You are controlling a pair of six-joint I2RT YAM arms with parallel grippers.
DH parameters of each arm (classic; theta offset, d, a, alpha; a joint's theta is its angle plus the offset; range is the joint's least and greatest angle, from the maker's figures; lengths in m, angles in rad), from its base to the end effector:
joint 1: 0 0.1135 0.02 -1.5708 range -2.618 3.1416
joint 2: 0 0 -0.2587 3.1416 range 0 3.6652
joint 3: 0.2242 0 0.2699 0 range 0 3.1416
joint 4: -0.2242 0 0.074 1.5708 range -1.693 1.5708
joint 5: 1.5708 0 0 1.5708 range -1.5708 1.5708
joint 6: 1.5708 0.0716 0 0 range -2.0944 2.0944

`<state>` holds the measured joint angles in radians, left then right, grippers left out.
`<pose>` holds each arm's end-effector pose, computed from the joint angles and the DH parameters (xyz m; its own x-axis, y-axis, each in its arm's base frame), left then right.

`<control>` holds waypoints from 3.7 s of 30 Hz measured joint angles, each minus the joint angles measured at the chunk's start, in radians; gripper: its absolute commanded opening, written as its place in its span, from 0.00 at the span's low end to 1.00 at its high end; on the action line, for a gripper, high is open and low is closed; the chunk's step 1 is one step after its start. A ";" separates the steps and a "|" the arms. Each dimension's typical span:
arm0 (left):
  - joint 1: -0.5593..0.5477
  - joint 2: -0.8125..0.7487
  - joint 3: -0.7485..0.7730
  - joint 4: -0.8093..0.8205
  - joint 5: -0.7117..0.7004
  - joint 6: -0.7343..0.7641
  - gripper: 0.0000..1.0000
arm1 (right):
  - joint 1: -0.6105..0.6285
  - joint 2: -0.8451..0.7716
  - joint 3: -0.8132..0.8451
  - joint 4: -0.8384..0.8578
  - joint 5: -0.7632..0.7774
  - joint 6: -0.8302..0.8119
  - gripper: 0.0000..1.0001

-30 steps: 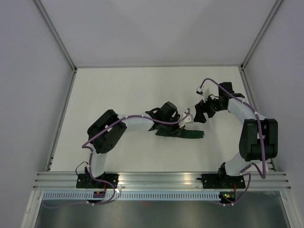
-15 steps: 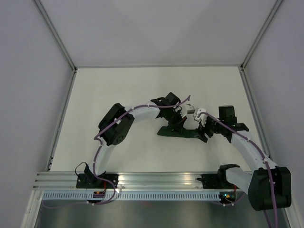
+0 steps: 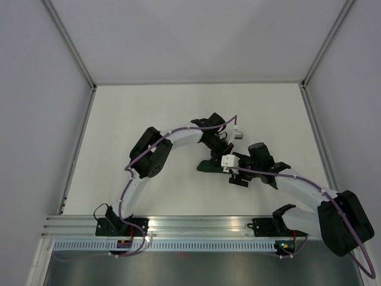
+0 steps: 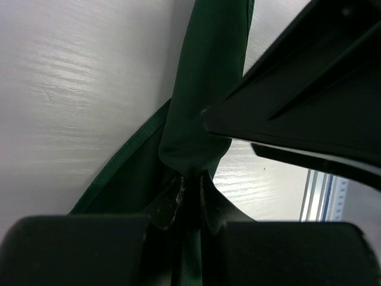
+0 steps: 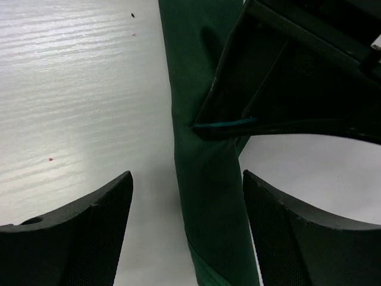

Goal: Fold the napkin, place the utensils inside, and roll it up
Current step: Roll the napkin at the center of the board.

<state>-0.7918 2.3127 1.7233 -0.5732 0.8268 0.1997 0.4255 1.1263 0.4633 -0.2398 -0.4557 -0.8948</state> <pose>0.3106 -0.3896 0.0954 -0.4957 0.6933 -0.5230 0.8014 0.1331 -0.5832 0.2045 0.1272 0.1238 0.0354 -0.7530 -0.6571 -0.9451 0.1886 -0.2670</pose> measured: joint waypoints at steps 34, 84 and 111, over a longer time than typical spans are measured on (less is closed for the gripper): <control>0.156 -0.143 -0.182 0.088 -0.076 -0.156 0.48 | 0.089 0.174 0.084 0.011 0.143 -0.061 0.21; -0.255 -0.575 -1.015 1.282 -0.950 0.437 0.68 | -0.092 1.042 1.099 -0.943 -0.197 -0.172 0.18; -0.174 -0.394 -0.720 0.822 -0.727 0.528 0.13 | -0.123 1.078 1.123 -1.007 -0.250 -0.187 0.40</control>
<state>-0.9657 1.9190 1.0035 0.2493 0.0994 0.7273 0.3027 2.2044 1.5860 -1.2465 -0.7055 -1.0821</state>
